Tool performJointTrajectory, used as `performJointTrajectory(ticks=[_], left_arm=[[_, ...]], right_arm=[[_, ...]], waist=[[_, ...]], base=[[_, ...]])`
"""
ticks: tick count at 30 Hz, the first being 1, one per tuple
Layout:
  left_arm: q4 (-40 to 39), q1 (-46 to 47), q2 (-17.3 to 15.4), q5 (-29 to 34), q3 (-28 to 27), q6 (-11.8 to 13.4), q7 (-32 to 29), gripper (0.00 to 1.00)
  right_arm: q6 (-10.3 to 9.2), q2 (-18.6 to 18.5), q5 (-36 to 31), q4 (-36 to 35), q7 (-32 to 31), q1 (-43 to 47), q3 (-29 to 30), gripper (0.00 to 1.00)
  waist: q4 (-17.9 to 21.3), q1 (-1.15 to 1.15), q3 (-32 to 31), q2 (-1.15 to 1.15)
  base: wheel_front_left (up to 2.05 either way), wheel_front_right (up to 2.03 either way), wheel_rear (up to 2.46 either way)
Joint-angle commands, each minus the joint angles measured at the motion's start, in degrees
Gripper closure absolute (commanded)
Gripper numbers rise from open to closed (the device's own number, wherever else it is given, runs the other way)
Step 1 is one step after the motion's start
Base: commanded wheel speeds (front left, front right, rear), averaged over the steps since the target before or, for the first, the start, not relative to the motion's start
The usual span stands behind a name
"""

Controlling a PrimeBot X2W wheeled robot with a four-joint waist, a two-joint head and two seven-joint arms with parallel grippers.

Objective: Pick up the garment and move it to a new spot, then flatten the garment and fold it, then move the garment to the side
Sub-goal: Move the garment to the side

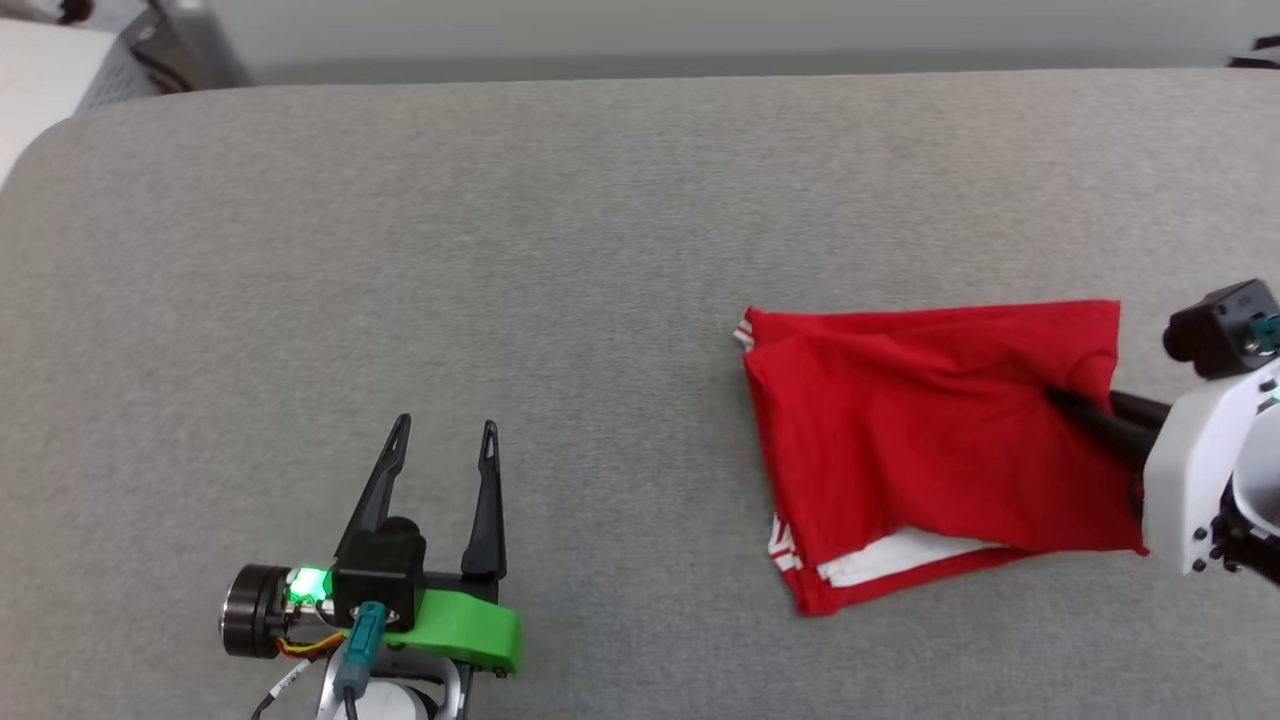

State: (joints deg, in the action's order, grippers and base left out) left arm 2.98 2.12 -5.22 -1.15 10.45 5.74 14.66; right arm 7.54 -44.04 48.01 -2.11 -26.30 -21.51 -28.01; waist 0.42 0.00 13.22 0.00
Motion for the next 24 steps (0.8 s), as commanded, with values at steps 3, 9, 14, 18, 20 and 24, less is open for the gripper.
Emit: performJointTrajectory(ticks=[3,9,14,18,20,24], left_arm=[[-0.3,0.4,-0.5,-0.1,-0.3,-0.3,0.3,0.0],[-1.4,1.7,-1.2,0.2,-0.9,-0.4,0.3,0.0],[-3.1,3.9,-1.9,0.7,-0.9,-0.7,0.3,0.0],[-4.2,6.0,-2.5,1.0,-0.6,-1.2,0.3,0.0],[-4.6,7.1,-2.7,1.2,-0.4,-1.4,0.3,0.0],[-5.7,9.0,-3.0,1.4,-0.2,-1.4,0.3,0.0]], right_arm=[[-0.05,-1.7,-1.4,-0.8,0.2,-1.6,0.8,1.0],[-0.05,-3.1,-2.4,-0.5,0.6,-2.8,2.8,1.0],[-0.05,-4.8,-3.2,3.0,0.8,-4.4,5.7,1.0],[-0.05,-7.7,-5.2,7.5,0.8,-6.9,8.0,1.0],[-0.05,-8.8,-6.1,10.7,0.7,-8.2,9.4,1.0],[-0.05,-10.2,-8.1,16.6,1.2,-10.7,13.0,1.0]], waist=[[5.9,0.0,0.5,0.0],[9.2,0.0,3.3,0.0],[9.4,0.0,7.9,0.0],[8.4,0.0,11.6,0.0],[7.8,0.0,13.1,0.0],[6.3,0.0,16.1,0.0]], base=[[0.0,0.0,0.0],[0.0,0.0,0.0],[0.0,0.0,0.0],[0.0,0.0,0.0],[0.0,0.0,0.0],[0.0,0.0,0.0]])
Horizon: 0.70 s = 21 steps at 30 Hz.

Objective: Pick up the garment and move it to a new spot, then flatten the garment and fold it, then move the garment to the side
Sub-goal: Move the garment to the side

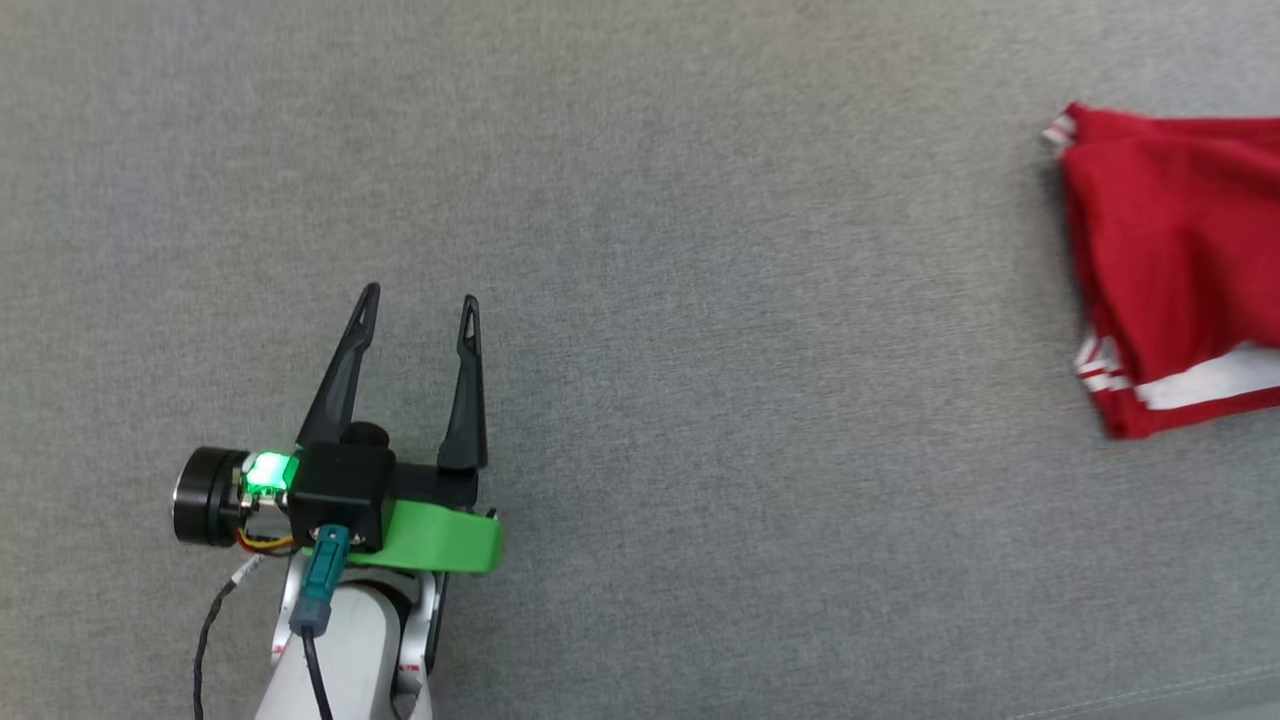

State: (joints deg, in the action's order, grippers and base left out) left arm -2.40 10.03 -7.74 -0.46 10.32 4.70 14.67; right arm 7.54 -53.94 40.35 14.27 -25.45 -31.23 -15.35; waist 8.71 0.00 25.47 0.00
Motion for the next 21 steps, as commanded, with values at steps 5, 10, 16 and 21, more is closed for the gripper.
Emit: performJointTrajectory(ticks=[5,10,16,21], left_arm=[[-1.7,2.8,-0.8,0.9,0.2,-0.2,0.3,0.0],[-3.0,3.5,-1.3,0.9,0.3,0.2,0.3,0.0],[-2.8,3.6,-1.7,0.6,0.1,0.8,0.3,0.0],[-1.7,2.8,-1.5,0.1,0.2,1.2,0.3,0.0]], right_arm=[[-0.05,-1.8,-5.1,6.8,1.0,-3.9,4.0,1.0],[-0.05,-1.4,-9.0,13.3,2.2,-7.1,8.4,1.0],[-0.05,1.7,-12.5,20.3,6.0,-10.0,11.6,0.0],[-0.05,2.7,-17.7,21.7,12.2,-10.3,12.6,0.0]], waist=[[-3.3,0.0,6.9,0.0],[-3.7,0.0,9.2,0.0],[-3.5,0.0,8.8,0.0],[-3.4,0.0,4.9,0.0]], base=[[0.0,0.0,0.0],[0.0,0.0,0.0],[0.0,0.0,0.0],[0.0,0.0,0.0]])
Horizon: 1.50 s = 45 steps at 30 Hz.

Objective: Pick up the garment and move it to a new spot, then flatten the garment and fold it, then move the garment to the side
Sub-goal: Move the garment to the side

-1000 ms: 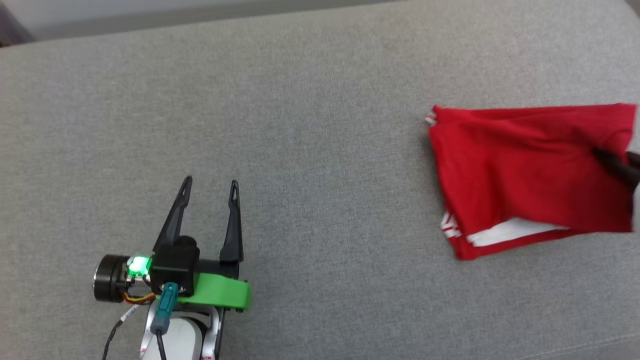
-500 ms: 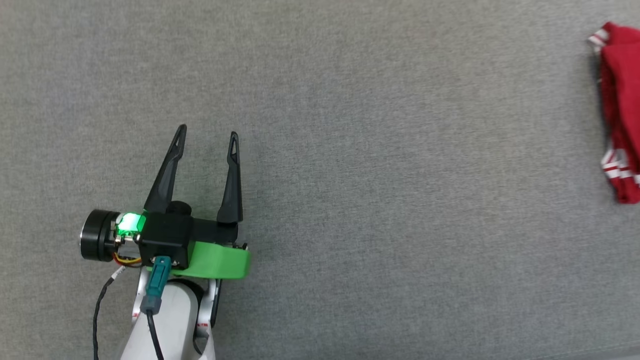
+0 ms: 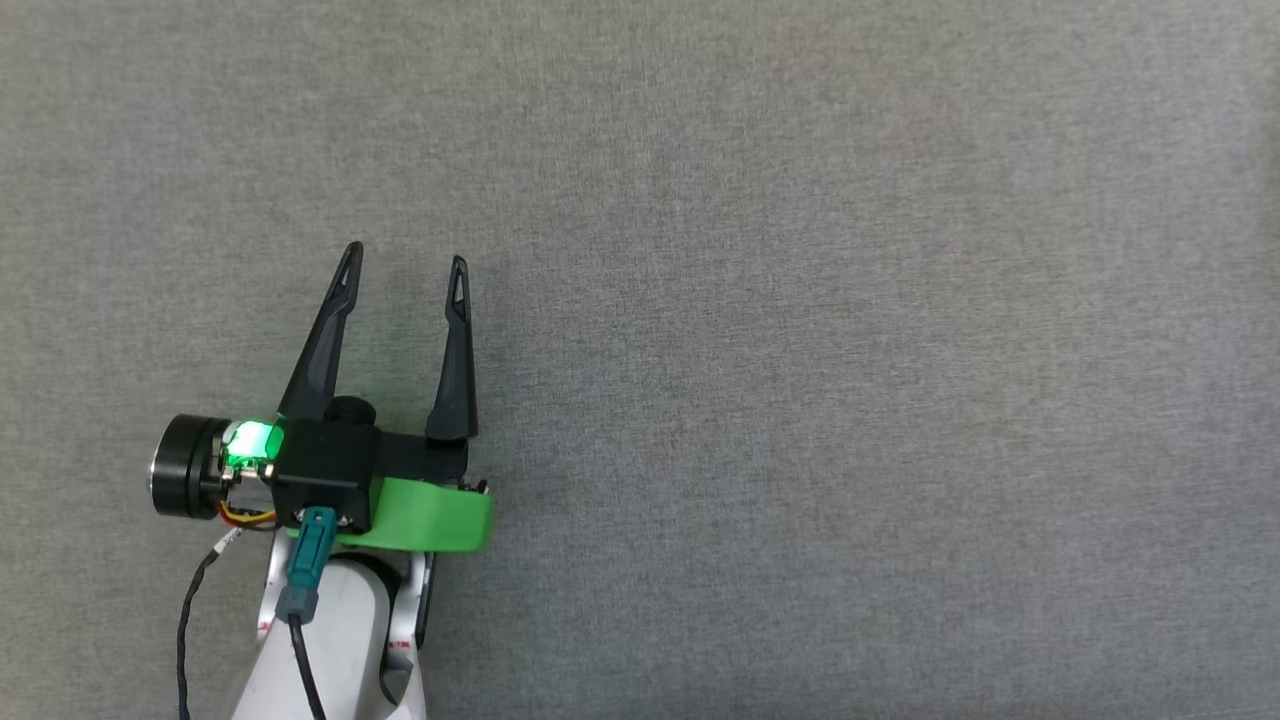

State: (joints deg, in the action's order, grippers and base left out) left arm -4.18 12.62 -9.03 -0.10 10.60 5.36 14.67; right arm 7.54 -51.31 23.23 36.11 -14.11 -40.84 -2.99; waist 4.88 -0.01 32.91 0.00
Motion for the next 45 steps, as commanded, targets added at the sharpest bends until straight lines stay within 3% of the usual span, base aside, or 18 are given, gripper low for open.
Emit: performJointTrajectory(ticks=[1,10,18,23,29,36,45], left_arm=[[0.3,-0.2,-0.1,-0.4,-0.1,0.6,0.3,0.0],[1.1,-5.1,0.7,-1.5,-0.6,1.3,0.3,0.0],[1.7,-8.9,1.1,-2.0,-1.6,1.6,0.3,0.0],[2.7,-10.2,1.5,-2.3,-2.0,1.3,0.3,0.0],[4.0,-11.8,2.0,-2.5,-2.2,0.7,0.3,0.0],[5.3,-13.7,2.4,-2.5,-2.5,0.1,0.3,0.0],[6.3,-16.0,2.9,-2.6,-3.1,-0.2,0.3,0.0]], right_arm=[[-0.05,0.1,-1.9,-0.8,2.6,-0.2,-0.1,0.0],[-0.05,6.8,-8.5,-11.1,17.4,4.3,5.5,0.0],[-0.05,20.3,-18.2,-26.6,27.4,11.6,13.3,0.0],[-0.05,29.6,-21.6,-35.6,28.9,17.2,12.4,0.0],[-0.05,37.6,-20.7,-39.9,29.1,24.8,8.8,0.0],[-0.05,42.7,-18.5,-38.9,29.1,34.6,6.0,0.0],[-0.05,46.0,-17.6,-38.9,29.1,44.5,4.9,0.0]], waist=[[0.5,0.01,-3.6,0.0],[0.6,0.01,-11.7,0.0],[-2.0,0.01,-17.6,0.0],[-4.0,0.01,-20.4,0.0],[-6.0,0.01,-23.4,0.0],[-7.2,0.01,-26.7,0.0],[-8.4,0.01,-29.8,0.0]], base=[[0.0,0.0,0.0],[0.0,0.0,0.0],[0.0,0.0,0.0],[0.0,0.0,0.0],[0.0,0.0,0.0],[0.0,0.0,0.0],[0.0,0.0,0.0]])
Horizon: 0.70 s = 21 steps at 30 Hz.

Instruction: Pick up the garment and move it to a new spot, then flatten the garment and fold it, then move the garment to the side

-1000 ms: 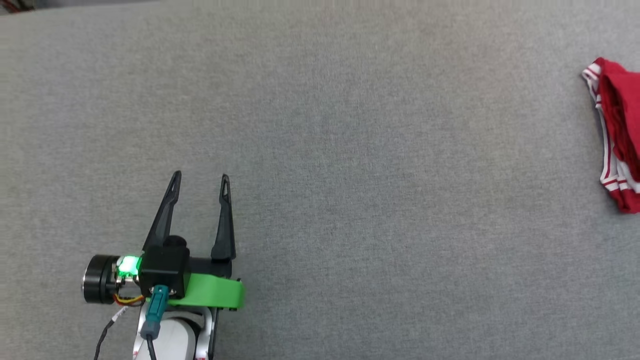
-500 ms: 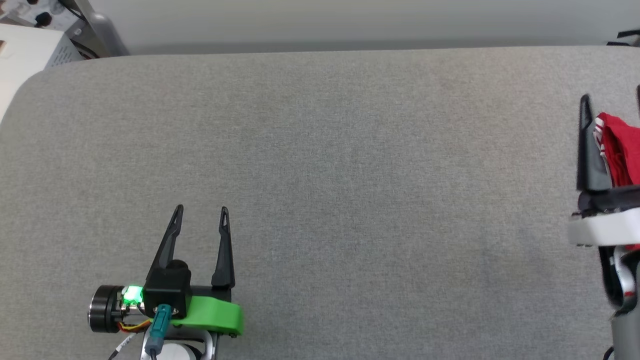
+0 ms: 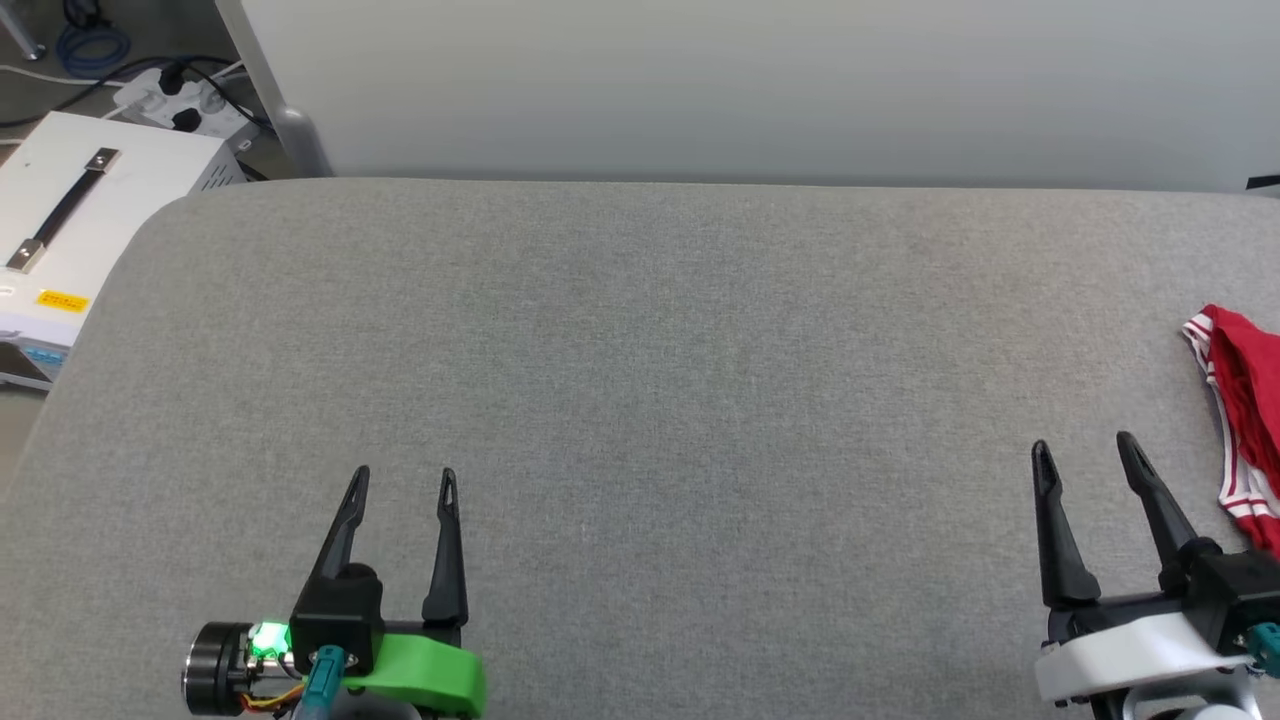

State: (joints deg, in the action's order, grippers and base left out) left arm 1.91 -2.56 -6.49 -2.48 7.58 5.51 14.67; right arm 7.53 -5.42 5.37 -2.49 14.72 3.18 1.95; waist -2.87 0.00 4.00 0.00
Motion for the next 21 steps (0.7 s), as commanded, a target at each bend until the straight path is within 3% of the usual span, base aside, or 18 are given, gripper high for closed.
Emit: performJointTrajectory(ticks=[1,20,21], left_arm=[[0.3,-1.2,0.4,-0.3,-0.2,-0.4,0.3,0.0],[0.2,-3.8,1.1,-0.7,-1.2,-2.3,0.3,0.0],[0.2,-2.9,0.8,-0.2,-1.0,-2.0,0.0,1.0]], right_arm=[[-0.04,0.3,0.4,-0.5,0.3,1.2,-0.2,0.0],[-0.04,2.0,1.2,-3.0,0.3,7.0,-0.4,0.0],[0.0,1.8,0.9,-2.8,0.0,6.4,-0.4,1.0]], waist=[[-0.7,0.0,-1.2,0.0],[-1.7,0.0,-3.2,0.0],[-1.7,0.0,-3.2,0.0]], base=[[0.0,0.0,0.0],[0.0,0.0,0.0],[0.0,0.0,0.0]])
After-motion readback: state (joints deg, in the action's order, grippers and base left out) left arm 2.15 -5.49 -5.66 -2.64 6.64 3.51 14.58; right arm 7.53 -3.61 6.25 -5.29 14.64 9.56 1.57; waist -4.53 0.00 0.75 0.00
